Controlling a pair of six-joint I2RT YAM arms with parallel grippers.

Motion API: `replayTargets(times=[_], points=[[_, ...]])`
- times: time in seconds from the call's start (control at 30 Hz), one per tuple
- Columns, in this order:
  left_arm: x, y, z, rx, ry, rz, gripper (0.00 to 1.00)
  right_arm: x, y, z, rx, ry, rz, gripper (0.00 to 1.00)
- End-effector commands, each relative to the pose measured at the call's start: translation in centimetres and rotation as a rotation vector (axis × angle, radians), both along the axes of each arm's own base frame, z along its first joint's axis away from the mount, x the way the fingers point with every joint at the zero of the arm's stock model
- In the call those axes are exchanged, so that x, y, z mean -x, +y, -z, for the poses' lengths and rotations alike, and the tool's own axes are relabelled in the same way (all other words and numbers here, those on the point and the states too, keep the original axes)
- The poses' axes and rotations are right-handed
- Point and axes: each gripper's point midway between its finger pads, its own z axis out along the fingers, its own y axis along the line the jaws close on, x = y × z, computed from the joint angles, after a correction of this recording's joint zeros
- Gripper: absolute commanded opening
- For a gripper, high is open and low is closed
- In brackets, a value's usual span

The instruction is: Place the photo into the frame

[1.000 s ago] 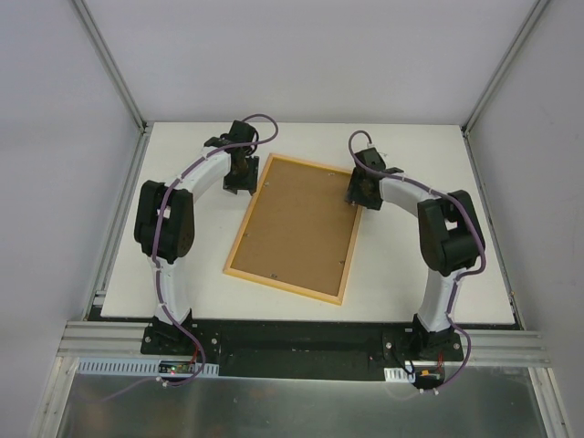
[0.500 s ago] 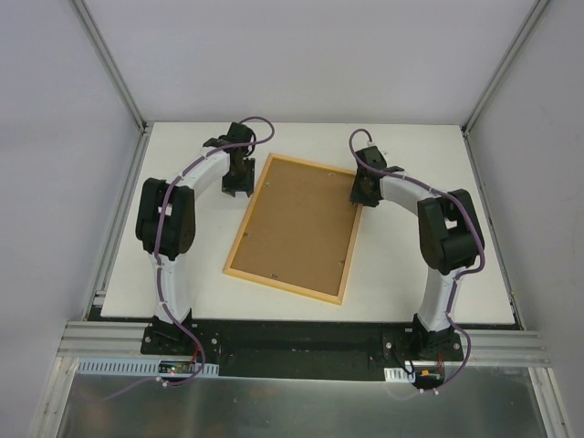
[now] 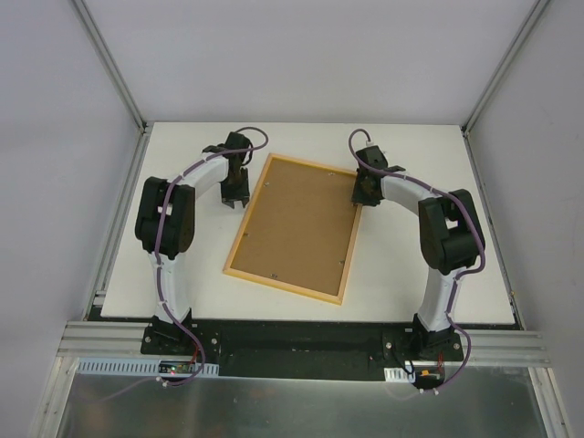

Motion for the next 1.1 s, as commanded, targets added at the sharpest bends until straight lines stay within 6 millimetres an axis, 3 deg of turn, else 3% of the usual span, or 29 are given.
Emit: replayTargets(times=[0.0, 0.5, 0.67, 0.87, 1.07], points=[[1.3, 0.6, 0.0, -0.010, 0.022, -0.051, 0.32, 1.9, -0.2, 1.2, 0.024, 0.083, -0.067, 0.04], [4.6, -0.1, 1.0, 0.067, 0.077, -0.074, 0.18, 2.5, 0.2, 0.4, 0.077, 0.102, -0.163, 0.01], [5.8, -1.1, -0.8, 0.136, 0.054, -0.069, 0.18, 2.8, 0.8, 0.1, 0.137, 0.090, -0.276, 0.00], [5.1, -1.3, -4.5, 0.158, -0.048, -0.048, 0.25, 3.4, 1.4, 0.2, 0.159, 0.098, -0.326, 0.00], [3.3, -1.4, -4.7, 0.135, -0.066, -0.020, 0.40, 3.9, 2.6, 0.3, 0.153, 0.084, -0.382, 0.01]])
